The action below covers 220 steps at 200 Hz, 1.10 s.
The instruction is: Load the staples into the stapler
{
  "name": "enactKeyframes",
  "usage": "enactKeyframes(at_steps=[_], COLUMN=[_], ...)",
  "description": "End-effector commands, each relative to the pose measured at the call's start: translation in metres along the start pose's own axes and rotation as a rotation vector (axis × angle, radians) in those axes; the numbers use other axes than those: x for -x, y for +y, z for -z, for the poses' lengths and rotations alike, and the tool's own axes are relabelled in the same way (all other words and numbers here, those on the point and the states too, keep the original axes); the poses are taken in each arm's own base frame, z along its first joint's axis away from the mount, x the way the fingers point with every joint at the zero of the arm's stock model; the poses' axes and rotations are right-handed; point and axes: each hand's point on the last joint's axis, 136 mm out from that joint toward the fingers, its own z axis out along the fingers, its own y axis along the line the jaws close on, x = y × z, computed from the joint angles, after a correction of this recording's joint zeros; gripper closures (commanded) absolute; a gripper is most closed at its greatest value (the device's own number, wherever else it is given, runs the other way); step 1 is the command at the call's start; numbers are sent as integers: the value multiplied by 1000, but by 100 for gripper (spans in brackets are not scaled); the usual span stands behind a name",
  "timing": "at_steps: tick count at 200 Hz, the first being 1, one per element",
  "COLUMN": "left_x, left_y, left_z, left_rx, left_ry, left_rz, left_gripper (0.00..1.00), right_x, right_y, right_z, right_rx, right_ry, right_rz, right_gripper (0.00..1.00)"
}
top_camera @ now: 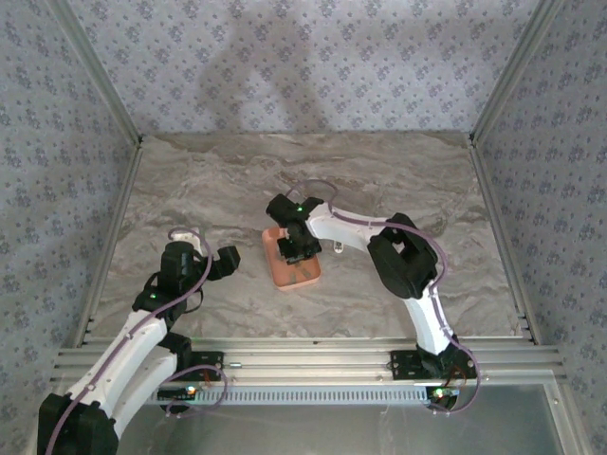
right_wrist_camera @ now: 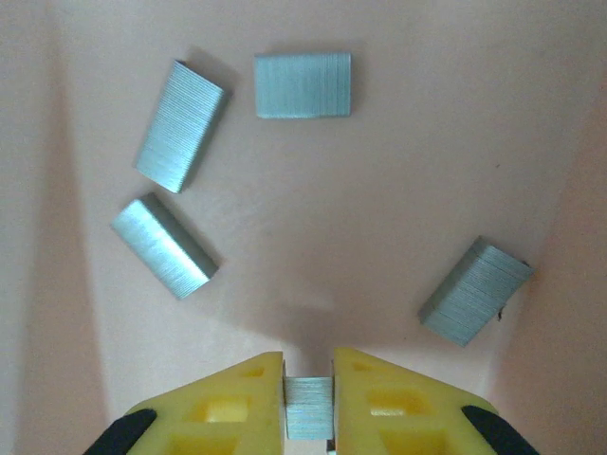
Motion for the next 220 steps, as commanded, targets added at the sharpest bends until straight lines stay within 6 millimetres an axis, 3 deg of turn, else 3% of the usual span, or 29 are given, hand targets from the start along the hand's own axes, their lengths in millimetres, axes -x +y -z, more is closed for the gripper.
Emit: enactKeyframes(at_steps=[1, 54, 127, 153, 220], left_x=[17, 24, 31, 31, 17], left_y=[-13, -25, -44, -56, -115], left_z=[2, -2, -11, -15, -22], left_rx=[-51, -103, -164, -203, -360], left_ry=[-45, -48, -35, -20, 50], left_rz=[6, 26, 18, -7, -183], left_gripper=[3, 3, 4, 5, 5], right_x=[17, 23, 12, 5, -45], right_y=[8, 2, -14, -28, -94], right_z=[27, 52, 71, 82, 79], right_rx=[37, 45, 47, 27, -67], right_ry=[-133, -263, -361, -386, -327], right_rz=[-9, -23, -41, -66, -172], right_gripper=[82, 83, 83, 83, 83])
